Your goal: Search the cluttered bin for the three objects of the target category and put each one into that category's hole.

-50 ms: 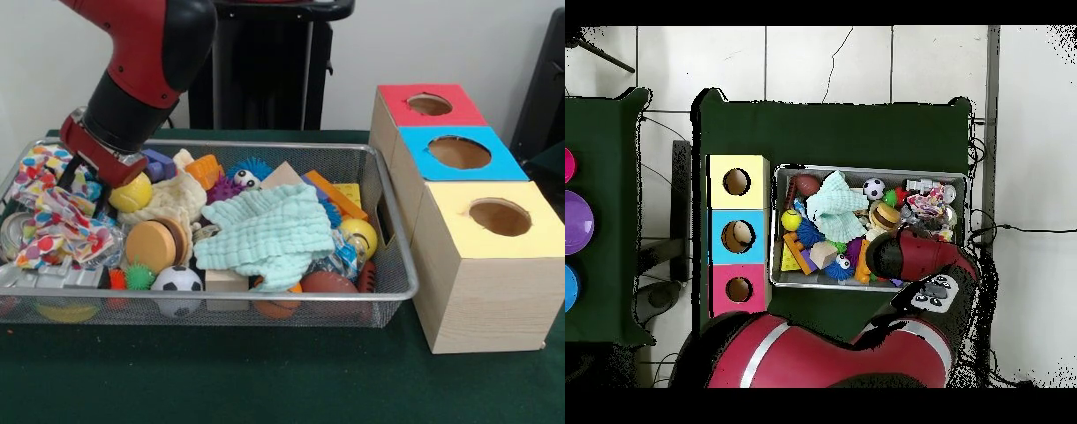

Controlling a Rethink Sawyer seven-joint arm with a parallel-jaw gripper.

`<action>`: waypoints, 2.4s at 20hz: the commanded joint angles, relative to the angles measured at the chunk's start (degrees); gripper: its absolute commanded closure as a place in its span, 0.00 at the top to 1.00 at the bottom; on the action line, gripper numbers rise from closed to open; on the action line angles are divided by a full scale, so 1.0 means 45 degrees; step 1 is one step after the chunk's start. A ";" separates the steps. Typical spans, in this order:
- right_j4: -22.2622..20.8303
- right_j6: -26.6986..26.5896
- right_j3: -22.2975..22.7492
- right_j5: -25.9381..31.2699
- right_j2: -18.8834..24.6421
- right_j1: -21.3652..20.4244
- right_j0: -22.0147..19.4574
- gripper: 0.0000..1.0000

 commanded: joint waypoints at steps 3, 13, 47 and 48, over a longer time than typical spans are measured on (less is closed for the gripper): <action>0.0038 0.1165 -0.0422 -0.0765 0.1373 0.0262 -0.0906 0.00; -0.0166 0.0231 0.0673 0.0045 0.3945 -0.1890 -0.1925 0.00; -0.0313 0.0635 -0.0403 0.5837 0.2705 -0.3180 -0.0507 0.00; -0.0345 0.0658 -0.0356 0.5839 0.2580 -0.3169 -0.0496 0.00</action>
